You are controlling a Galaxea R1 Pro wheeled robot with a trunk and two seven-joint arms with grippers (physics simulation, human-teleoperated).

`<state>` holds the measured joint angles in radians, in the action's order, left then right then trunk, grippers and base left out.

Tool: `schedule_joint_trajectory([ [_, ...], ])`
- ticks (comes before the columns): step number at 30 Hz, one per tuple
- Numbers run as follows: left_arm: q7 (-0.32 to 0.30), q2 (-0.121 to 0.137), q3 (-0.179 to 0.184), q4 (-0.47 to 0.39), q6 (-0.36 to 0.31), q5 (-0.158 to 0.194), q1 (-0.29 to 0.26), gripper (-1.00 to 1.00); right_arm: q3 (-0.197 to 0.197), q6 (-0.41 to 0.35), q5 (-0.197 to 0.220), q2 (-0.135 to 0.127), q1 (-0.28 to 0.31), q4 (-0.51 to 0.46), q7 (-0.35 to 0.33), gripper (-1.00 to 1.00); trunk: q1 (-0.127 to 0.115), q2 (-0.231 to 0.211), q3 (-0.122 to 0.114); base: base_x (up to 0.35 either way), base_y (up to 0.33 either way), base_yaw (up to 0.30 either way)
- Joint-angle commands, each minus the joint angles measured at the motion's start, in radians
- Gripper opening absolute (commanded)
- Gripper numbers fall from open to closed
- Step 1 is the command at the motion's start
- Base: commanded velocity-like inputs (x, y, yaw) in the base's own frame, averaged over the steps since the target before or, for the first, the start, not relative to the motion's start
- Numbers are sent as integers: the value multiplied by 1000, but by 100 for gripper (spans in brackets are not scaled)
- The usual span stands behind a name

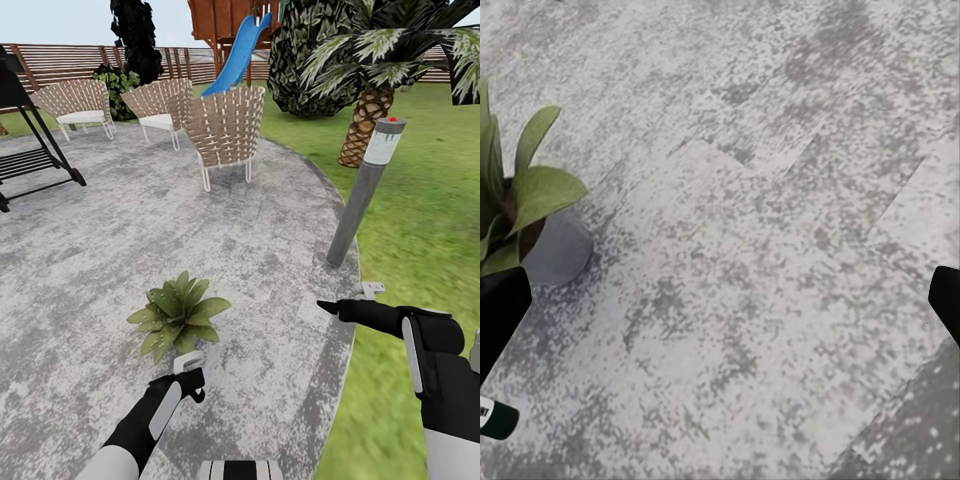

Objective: Pick up the pesticide atomizer in the garden and spray insectifuge to fully cover both potted plants in the garden.

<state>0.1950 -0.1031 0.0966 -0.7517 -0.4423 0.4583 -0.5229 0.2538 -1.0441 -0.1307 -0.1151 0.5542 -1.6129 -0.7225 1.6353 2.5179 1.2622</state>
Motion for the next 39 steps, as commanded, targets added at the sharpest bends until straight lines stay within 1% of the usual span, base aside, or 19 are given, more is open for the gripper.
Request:
schedule_joint_trajectory([
  [1,9,0,3,-2,-3,10,0,-100,1,-3,-10,0,1,-1,-10,100,0,0,1,8,-5,0],
  [13,9,-1,2,9,-3,10,0,-100,1,-3,-10,0,1,-1,-10,100,0,0,1,1,-1,0],
  [18,9,-2,2,9,-3,8,0,-100,1,-3,-10,0,2,-1,-10,100,0,0,1,0,-221,28],
  [25,9,-6,2,9,-3,9,0,-100,1,-3,-10,0,3,-1,-11,100,0,0,1,0,-81,225],
  [29,9,-5,2,8,-6,10,0,-100,1,-3,-10,0,3,-1,-10,100,0,0,1,0,-3,90],
  [34,15,-7,2,-40,-19,9,0,-100,1,-3,-10,0,3,-1,-10,100,0,0,1,0,0,8],
  [37,18,-7,2,-76,-49,9,-1,-100,1,-3,-10,0,3,-1,-10,100,0,0,1,0,0,1],
  [39,17,-7,2,-106,-57,10,4,-100,1,-3,-10,0,3,-1,-10,100,0,0,1,0,0,0],
])
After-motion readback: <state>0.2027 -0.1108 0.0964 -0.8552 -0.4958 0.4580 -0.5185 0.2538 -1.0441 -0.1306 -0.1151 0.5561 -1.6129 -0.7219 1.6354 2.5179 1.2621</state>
